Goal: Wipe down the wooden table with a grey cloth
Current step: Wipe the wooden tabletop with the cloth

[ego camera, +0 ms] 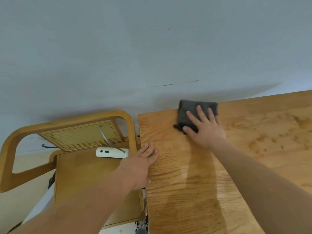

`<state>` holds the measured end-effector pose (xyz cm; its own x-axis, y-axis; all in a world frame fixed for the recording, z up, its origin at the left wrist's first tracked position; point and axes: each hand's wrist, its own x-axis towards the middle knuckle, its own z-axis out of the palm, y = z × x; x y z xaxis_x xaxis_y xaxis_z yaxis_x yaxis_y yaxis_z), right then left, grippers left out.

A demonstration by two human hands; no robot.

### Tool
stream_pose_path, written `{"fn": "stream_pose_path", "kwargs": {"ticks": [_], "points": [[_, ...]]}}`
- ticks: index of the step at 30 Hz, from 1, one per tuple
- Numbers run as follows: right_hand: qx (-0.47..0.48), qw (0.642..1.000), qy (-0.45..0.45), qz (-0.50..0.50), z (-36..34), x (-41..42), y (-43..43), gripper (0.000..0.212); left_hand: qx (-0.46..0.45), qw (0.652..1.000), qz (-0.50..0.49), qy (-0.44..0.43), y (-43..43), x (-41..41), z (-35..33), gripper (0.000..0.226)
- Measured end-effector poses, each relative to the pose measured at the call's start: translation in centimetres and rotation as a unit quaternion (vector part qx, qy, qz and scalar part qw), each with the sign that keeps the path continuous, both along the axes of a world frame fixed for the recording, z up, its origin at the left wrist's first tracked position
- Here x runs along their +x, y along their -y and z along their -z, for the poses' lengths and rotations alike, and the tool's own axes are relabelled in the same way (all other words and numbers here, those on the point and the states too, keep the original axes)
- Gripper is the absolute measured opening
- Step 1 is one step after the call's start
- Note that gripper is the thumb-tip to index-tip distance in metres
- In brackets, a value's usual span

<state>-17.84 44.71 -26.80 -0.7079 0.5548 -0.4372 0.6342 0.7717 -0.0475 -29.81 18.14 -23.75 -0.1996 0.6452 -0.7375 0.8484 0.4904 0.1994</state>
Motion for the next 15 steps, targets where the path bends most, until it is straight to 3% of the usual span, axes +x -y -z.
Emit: {"fn": "stream_pose_path", "kwargs": {"ticks": [2,4,8,11,13,15], "points": [[-0.004,0.992,-0.022,0.121,0.3,-1.3,1.3,0.072,0.002,1.000,-0.004,0.001,0.2,0.2,0.2,0.104],[-0.010,0.988,-0.037,0.150,0.4,-2.5,4.1,0.070,0.005,1.000,-0.006,0.002,0.4,0.2,0.6,0.104],[-0.007,0.996,-0.082,0.033,0.9,-1.8,10.1,0.068,0.062,0.997,-0.034,0.021,0.8,-0.2,0.4,0.091],[-0.026,0.997,-0.067,-0.039,0.9,0.5,11.8,0.065,0.163,0.979,-0.117,-0.046,1.2,-0.2,-0.1,0.077],[-0.032,0.996,-0.041,-0.067,0.6,1.4,11.6,0.066,0.156,0.967,-0.186,-0.071,1.4,-0.5,0.5,0.087],[-0.035,0.995,-0.023,-0.091,0.3,1.5,11.2,0.070,0.118,0.968,-0.216,-0.042,1.4,-0.7,1.3,0.088]]}}
